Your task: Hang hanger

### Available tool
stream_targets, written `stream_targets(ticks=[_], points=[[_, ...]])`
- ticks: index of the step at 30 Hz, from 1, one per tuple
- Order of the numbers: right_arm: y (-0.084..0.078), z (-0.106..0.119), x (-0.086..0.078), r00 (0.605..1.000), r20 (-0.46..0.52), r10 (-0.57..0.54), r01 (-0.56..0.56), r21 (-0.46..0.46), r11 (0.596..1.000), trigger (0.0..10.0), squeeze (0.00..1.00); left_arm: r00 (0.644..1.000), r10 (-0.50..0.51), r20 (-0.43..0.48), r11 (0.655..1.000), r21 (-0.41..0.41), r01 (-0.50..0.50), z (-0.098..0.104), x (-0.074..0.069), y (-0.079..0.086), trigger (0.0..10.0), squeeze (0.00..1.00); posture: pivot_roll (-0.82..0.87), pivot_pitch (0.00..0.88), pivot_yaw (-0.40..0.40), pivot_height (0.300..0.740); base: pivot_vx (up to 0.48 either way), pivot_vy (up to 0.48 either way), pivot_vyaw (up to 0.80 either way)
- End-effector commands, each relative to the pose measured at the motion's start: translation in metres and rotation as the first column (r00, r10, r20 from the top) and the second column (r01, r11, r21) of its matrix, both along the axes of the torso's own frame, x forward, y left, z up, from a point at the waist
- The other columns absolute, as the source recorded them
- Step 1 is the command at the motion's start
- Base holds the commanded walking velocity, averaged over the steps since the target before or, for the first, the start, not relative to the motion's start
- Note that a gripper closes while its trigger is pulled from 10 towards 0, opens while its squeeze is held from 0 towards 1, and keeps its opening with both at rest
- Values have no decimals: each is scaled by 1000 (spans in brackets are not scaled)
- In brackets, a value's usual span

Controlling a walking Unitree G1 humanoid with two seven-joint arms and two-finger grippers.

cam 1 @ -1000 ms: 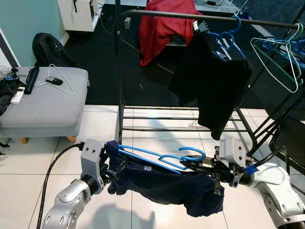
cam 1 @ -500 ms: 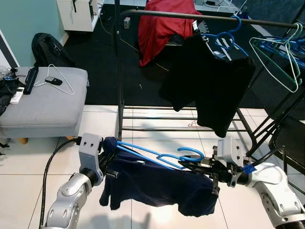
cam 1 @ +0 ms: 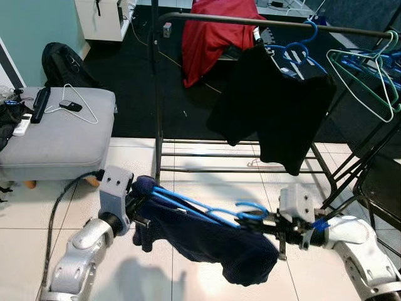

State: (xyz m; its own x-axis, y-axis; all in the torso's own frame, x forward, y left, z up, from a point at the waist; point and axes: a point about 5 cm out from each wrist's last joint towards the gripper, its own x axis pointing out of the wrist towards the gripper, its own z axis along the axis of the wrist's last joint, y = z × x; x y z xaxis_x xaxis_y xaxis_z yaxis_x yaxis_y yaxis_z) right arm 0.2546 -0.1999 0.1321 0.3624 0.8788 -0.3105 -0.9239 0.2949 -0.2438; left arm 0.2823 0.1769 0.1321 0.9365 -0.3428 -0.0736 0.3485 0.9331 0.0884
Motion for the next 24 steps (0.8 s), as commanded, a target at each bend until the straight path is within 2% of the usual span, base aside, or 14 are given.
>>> stream_targets(ticks=[1, 8, 11, 15, 16, 17, 18, 19, 21, 22, 23, 24], points=[[-10, -17, -3, 996, -69, -48, 41, -106, 994, 10000, 0, 998, -62, 12, 998, 11, 62, 8, -2, -6, 0, 0, -142, 145, -95, 740, 0, 0, 0], [-16, -23, 0, 991, -73, -108, 96, -151, 984, 10000, 0, 992, -125, -12, 992, 23, 125, 8, -6, -11, 0, 0, -142, 141, -97, 740, 0, 0, 0], [-20, -26, 6, 982, -55, -180, 166, -189, 968, 10000, 0, 981, -187, -45, 980, 62, 189, 6, -12, -17, 0, 0, -143, 134, -101, 740, 0, 0, 0], [-20, -27, 5, 981, -46, -187, 176, -178, 968, 10000, 0, 984, -170, -54, 982, 69, 174, 7, -11, -17, 0, 0, -141, 131, -104, 740, 0, 0, 0], [-16, -24, 5, 984, -37, -177, 171, -131, 977, 10000, 0, 990, -127, -64, 987, 86, 133, 4, -8, -12, 0, 0, -141, 128, -106, 740, 0, 0, 0], [-9, -18, 0, 988, -38, -148, 148, -22, 989, 10000, 0, 997, 8, -76, 989, 145, 3, -5, 3, 3, 0, 0, -140, 126, -110, 740, 0, 0, 0], [-9, -18, 0, 988, -38, -148, 148, -22, 989, 10000, 0, 997, 8, -76, 989, 145, 3, -5, 3, 3, 0, 0, -140, 126, -110, 740, 0, 0, 0], [-5, -17, -4, 992, -54, -118, 119, 11, 993, 10000, 0, 993, 92, -79, 981, 180, -76, -11, 10, 12, 0, 0, -141, 126, -110, 740, 0, 0, 0], [0, -21, -14, 994, -87, -60, 61, 18, 998, 10000, 0, 963, 251, -96, 949, 222, -226, -22, 23, 28, 0, 0, -145, 128, -107, 740, 0, 0, 0], [2, -22, -18, 994, -99, -35, 38, 28, 999, 10000, 0, 929, 351, -113, 912, 266, -312, -30, 28, 39, 0, 0, -147, 129, -106, 740, 0, 0, 0], [2, -22, -18, 994, -99, -35, 38, 28, 999, 10000, 0, 929, 351, -113, 912, 266, -312, -30, 28, 39, 0, 0, -147, 129, -106, 740, 0, 0, 0], [3, -23, -20, 994, -105, -24, 28, 33, 999, 10000, 0, 904, 409, -123, 885, 296, -360, -35, 31, 46, 0, 0, -147, 129, -106, 740, 0, 0, 0]])
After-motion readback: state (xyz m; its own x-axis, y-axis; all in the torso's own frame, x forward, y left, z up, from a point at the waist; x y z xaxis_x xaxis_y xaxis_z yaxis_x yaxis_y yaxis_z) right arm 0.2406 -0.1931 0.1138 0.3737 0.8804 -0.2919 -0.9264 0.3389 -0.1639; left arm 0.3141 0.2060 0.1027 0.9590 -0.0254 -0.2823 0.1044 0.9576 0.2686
